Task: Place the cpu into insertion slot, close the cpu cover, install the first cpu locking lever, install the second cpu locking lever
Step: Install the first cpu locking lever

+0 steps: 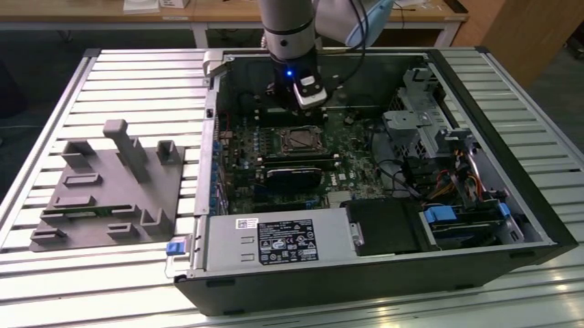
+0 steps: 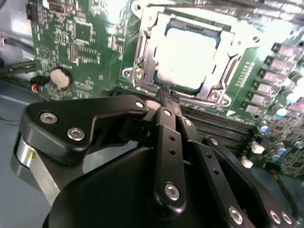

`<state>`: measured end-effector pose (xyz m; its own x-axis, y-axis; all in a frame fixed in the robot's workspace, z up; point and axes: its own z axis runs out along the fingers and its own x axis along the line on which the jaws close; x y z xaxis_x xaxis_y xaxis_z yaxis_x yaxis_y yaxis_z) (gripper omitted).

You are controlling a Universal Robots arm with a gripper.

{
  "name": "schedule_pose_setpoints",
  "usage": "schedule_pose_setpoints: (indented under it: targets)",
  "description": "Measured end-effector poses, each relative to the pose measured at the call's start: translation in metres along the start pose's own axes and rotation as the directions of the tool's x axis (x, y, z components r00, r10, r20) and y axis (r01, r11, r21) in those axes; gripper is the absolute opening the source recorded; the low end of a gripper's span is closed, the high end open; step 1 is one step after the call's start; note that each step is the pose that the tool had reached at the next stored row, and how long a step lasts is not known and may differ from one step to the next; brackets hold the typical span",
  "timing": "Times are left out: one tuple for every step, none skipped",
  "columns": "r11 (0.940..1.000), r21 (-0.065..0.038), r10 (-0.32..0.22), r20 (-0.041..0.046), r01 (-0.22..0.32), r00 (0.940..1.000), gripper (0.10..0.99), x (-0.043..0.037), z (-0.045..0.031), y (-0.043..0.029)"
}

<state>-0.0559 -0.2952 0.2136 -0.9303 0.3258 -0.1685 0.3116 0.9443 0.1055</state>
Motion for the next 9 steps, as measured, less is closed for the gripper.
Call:
schedule_pose_setpoints:
  targets:
    - [1.0000, 0.005, -0.001, 0.0002, 0.001, 1.0000, 0.106, -0.0003, 0.0000, -0.0006]
    - [1.0000, 0.010, -0.001, 0.0002, 0.001, 1.0000, 0.106, -0.0006, -0.0001, -0.0013]
    - [0.9999, 0.014, -0.001, 0.0000, 0.001, 1.0000, 0.106, -0.0009, -0.0002, -0.0022]
    - [0.9999, 0.016, -0.001, -0.0003, 0.001, 1.0000, 0.106, -0.0013, -0.0002, -0.0033]
    - [0.9998, 0.018, -0.001, -0.0008, 0.001, 1.0000, 0.106, -0.0018, -0.0002, -0.0047]
    - [0.9998, 0.018, -0.001, -0.0017, 0.001, 1.0000, 0.106, -0.0024, -0.0003, -0.0064]
    - [0.9998, 0.019, 0.000, -0.0028, 0.001, 1.0000, 0.106, -0.0030, -0.0003, -0.0083]
    - [0.9998, 0.019, 0.000, -0.0038, 0.000, 1.0000, 0.106, -0.0035, -0.0003, -0.0100]
    - [0.9998, 0.020, 0.000, -0.0049, 0.000, 1.0000, 0.106, -0.0041, -0.0003, -0.0118]
